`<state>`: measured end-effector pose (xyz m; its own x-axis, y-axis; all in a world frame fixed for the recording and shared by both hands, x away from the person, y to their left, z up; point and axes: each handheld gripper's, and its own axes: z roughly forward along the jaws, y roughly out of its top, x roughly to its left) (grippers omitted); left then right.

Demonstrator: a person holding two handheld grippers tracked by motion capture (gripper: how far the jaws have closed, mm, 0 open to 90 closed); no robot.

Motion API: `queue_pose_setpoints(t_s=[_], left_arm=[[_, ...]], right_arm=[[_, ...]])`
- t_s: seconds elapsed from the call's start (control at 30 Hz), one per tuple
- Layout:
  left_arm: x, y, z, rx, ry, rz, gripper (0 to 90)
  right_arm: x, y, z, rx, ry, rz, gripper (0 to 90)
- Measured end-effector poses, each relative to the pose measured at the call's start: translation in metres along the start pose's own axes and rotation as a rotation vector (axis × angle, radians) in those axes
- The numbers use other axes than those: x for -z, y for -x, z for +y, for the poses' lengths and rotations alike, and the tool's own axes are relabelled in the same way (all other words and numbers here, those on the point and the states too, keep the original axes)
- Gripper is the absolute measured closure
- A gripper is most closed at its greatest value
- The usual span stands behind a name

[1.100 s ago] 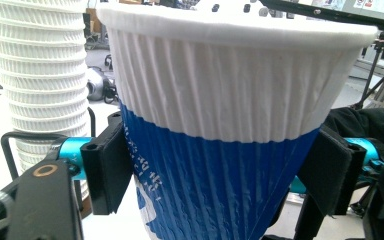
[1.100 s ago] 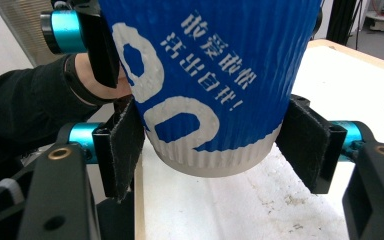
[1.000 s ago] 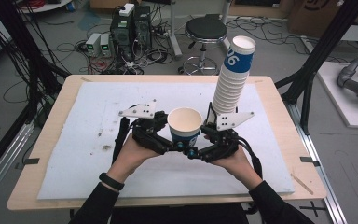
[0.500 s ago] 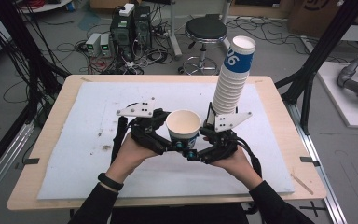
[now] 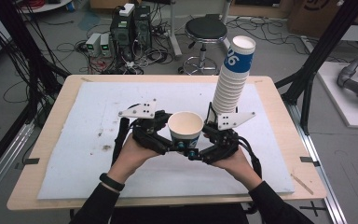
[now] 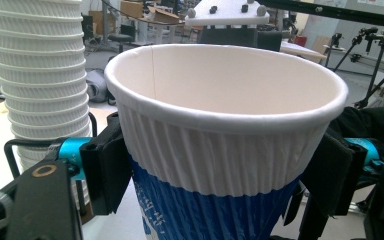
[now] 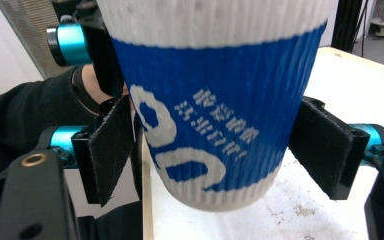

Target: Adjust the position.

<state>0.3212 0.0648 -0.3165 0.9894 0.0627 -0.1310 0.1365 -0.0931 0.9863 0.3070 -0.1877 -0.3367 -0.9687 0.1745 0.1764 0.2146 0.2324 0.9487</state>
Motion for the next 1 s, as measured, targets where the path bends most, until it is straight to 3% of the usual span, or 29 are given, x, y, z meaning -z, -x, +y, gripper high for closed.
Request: queue_pose_setpoints(t_s=[0.2,0.57,1.0], left_arm=[[-0.0021,-0.0004,-0.0015,0.002,-0.003,-0.006,23.6],[-0.0011,0.0005,-0.0001,0.009,0.009,-0.011,17.7],[0.0012,0.0005,0.0009,0.019,0.033,-0.014,19.4]], right_arm=[[-0.0005,0.0007,-0.0001,-0.007,0.000,0.002,27.4],[-0.0009,0.0007,-0.0002,0.013,-0.022,0.000,27.9],[-0.0035,0.0001,-0.0010,0.023,-0.043,-0.002,28.0]])
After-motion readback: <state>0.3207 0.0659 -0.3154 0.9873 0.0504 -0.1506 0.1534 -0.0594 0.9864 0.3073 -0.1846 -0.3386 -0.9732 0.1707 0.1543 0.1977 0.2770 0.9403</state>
